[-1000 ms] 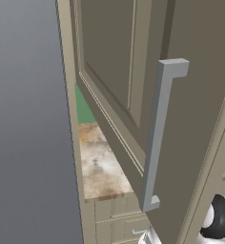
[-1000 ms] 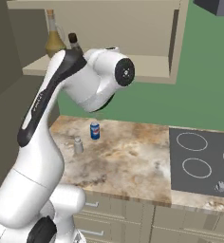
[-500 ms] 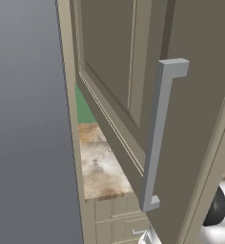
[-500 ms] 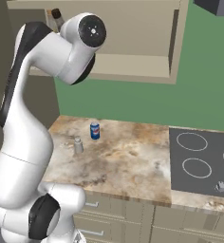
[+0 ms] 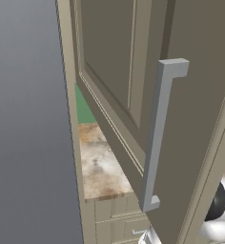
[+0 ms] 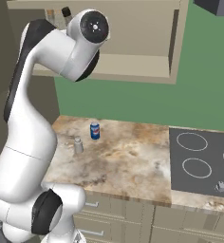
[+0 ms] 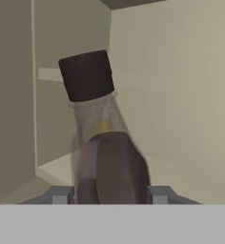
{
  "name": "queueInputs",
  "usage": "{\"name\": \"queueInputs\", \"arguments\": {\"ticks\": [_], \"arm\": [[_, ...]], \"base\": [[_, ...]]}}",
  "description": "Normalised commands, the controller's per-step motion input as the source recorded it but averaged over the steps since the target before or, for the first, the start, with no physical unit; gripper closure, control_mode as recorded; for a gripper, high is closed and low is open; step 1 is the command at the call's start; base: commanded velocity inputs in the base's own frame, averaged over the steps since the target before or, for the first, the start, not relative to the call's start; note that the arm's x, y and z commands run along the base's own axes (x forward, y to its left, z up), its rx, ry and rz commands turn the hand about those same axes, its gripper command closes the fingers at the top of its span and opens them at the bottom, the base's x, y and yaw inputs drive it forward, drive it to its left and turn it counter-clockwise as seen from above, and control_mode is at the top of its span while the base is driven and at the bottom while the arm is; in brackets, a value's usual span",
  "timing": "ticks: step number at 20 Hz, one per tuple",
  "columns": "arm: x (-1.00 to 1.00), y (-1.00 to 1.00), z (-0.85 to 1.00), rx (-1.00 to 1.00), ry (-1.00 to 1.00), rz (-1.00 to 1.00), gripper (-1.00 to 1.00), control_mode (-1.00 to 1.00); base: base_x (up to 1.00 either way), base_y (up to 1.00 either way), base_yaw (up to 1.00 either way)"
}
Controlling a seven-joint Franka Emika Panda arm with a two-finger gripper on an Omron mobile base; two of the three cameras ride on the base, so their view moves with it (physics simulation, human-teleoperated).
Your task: Pick the syrup bottle and shaker from the counter and place them in the cabinet.
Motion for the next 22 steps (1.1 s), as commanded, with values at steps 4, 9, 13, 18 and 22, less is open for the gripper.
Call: {"name": "queueInputs", "arguments": {"ticks": [4, 9, 13, 18, 22], "arm": [[0.31, -0.03, -0.11, 0.03, 0.04, -0.10, 1.00, -1.00], [0.47, -0.09, -0.06, 0.05, 0.03, -0.09, 1.00, -1.00], [0.46, -0.07, -0.04, 0.09, 0.03, -0.06, 1.00, -1.00], [0.50, -0.02, -0.17, 0.09, 0.06, -0.03, 1.00, -1.00], [0.55, 0.00, -0.22, 0.07, 0.07, -0.03, 1.00, -1.00]], "base": [[0.00, 0.00, 0.00], [0.00, 0.00, 0.00], [0.00, 0.00, 0.00], [0.00, 0.00, 0.00], [0.00, 0.00, 0.00]]}}
